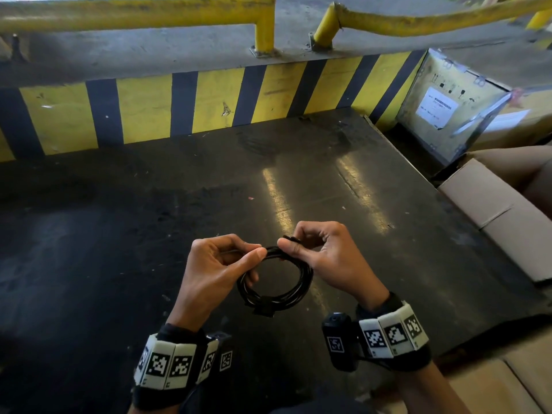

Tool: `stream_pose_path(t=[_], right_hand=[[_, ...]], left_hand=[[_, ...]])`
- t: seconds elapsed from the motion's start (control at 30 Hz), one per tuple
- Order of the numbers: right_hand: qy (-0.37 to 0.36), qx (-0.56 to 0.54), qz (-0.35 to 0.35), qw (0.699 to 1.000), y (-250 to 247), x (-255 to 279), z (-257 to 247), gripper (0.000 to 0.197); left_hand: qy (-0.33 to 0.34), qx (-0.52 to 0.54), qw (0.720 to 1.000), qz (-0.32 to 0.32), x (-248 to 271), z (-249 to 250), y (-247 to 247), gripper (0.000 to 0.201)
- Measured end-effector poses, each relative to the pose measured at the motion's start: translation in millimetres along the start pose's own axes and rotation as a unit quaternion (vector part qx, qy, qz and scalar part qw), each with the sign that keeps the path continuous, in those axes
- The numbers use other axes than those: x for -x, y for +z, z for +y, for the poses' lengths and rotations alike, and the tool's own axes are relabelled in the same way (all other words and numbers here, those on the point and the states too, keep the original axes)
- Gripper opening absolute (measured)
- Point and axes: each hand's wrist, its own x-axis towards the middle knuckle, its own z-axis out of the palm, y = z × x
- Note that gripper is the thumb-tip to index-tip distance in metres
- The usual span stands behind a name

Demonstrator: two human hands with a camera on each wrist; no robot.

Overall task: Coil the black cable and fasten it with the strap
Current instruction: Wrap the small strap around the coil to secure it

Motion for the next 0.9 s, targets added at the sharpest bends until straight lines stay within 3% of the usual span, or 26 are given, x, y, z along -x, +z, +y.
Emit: stream_pose_path(t=[0.1,0.2,0.37,0.47,0.57,0.63,0.77,0.9], right_hand=[[0.013,0.045,0.004,0.999,-0.4,-0.5,7.5,0.019],[0.01,0.046,0.056,0.997,6.8,-2.1,17.5,0.018],[0.025,0.029,0.156,0.987,19.8,-7.1,41.0,0.018],[0.055,0.005,0.167,0.984,26.2,-10.4,57.6,0.017],[0.09,-0.005,0.151,0.984,36.8,-14.3,78.2,0.016],[0.125,-0.003,0.126,0.984,47.3,-17.4,93.7,0.016],[0.2,0.027,0.048,0.978,71.4,-27.5,126.0,0.008],[0.238,0.096,-0.021,0.966,96.3,-50.3,159.9,0.014]], left_hand=[[-0.024,-0.023,0.999,-0.002,-1.5,-6.5,-1.6,0.016],[-0.038,-0.038,0.999,0.004,-3.9,-15.3,0.4,0.02],[-0.084,-0.11,0.99,-0.029,-5.4,-40.4,-3.5,0.058],[-0.162,-0.184,0.97,0.01,-6.1,-58.3,-6.9,0.05],[-0.246,-0.264,0.932,-0.006,-8.0,-77.3,-12.6,0.039],[-0.29,-0.238,0.926,-0.035,-8.0,-93.6,-14.9,0.04],[-0.334,-0.251,0.908,-0.025,-10.6,-130.9,-21.4,0.032],[-0.372,-0.292,0.881,-0.033,-22.3,-167.7,-31.4,0.022]])
